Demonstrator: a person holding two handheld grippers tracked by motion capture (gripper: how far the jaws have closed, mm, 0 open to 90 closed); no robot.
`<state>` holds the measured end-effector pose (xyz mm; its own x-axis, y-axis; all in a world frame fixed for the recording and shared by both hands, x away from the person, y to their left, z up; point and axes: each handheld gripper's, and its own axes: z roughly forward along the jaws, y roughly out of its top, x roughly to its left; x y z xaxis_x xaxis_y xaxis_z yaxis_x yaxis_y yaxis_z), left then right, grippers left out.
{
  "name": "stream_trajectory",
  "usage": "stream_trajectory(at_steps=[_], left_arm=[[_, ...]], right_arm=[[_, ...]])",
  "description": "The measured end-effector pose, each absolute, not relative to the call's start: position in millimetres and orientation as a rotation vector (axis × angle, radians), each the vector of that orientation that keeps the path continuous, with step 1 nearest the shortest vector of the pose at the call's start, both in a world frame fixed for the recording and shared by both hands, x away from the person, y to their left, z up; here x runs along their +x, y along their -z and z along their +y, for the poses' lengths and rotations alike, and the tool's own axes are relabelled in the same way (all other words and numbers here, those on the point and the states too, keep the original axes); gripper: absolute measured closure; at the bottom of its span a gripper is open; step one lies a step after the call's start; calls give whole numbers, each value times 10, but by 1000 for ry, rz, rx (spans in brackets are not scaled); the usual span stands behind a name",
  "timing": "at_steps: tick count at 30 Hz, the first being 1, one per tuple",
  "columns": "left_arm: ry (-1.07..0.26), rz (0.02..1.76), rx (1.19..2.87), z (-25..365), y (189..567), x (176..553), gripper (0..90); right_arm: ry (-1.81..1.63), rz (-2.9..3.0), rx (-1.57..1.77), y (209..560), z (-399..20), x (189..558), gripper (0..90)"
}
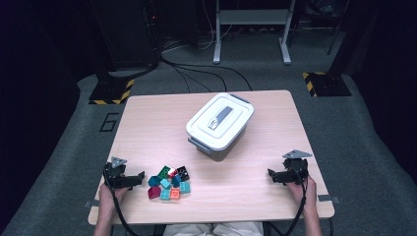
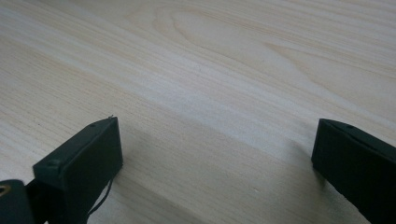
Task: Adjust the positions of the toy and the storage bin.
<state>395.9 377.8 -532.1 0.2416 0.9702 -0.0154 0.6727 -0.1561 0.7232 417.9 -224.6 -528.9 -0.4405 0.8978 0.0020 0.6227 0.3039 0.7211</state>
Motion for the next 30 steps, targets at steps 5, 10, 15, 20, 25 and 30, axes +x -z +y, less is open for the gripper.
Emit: stream_trajectory(at_steps=[5, 10, 15, 20, 25, 30], left_arm=[[-611, 1481, 1928, 3794, 5311, 3970, 2], [-588, 1472, 1945, 3814, 5292, 3961, 4], [-556, 1455, 1939, 3843, 5222, 3935, 10], [-541, 1438, 1922, 3871, 5107, 3908, 27], [-528, 1417, 1927, 3855, 4982, 3941, 30], [-534, 1389, 1953, 3793, 4846, 3968, 31]], right_arm=[[-928, 2180, 1349, 5289, -2247, 4183, 11], [-928, 2187, 1343, 5288, -2250, 4182, 11], [-928, 2188, 1342, 5288, -2250, 4182, 11], [-928, 2189, 1343, 5288, -2249, 4183, 11], [-928, 2188, 1344, 5288, -2249, 4183, 12], [-928, 2189, 1344, 5288, -2249, 4183, 12]])
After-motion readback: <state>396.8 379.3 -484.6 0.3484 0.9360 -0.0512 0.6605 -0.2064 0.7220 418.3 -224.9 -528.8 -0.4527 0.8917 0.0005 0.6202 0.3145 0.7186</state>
